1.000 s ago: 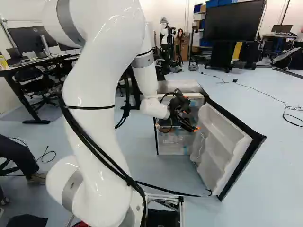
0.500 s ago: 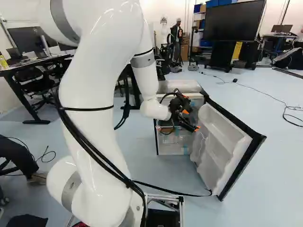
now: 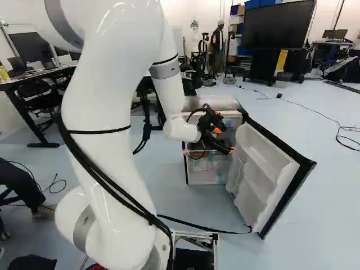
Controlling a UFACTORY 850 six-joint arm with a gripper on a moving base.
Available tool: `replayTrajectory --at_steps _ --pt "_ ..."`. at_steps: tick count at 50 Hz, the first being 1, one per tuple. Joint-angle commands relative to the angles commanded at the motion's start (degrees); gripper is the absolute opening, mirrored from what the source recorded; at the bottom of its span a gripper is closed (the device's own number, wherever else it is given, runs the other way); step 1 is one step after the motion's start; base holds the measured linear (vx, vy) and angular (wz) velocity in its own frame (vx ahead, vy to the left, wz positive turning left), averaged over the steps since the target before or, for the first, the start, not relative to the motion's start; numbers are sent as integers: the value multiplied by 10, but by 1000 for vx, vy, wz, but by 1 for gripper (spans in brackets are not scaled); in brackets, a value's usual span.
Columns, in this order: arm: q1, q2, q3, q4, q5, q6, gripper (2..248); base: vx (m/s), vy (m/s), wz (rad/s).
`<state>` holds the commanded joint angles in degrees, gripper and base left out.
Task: Open the fridge door
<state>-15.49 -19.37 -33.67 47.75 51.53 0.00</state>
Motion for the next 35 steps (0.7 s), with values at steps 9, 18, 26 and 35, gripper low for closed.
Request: replayTrajectory --at_steps 9,18,26,35 --pt "8 18 15 -24 -1 0 247 0 0 0" --pt "17 40 32 -54 -2 0 247 0 0 0" --pt "27 63 51 -85 -3 0 247 0 0 0" --pt "40 92 74 -124 -4 0 247 0 0 0"
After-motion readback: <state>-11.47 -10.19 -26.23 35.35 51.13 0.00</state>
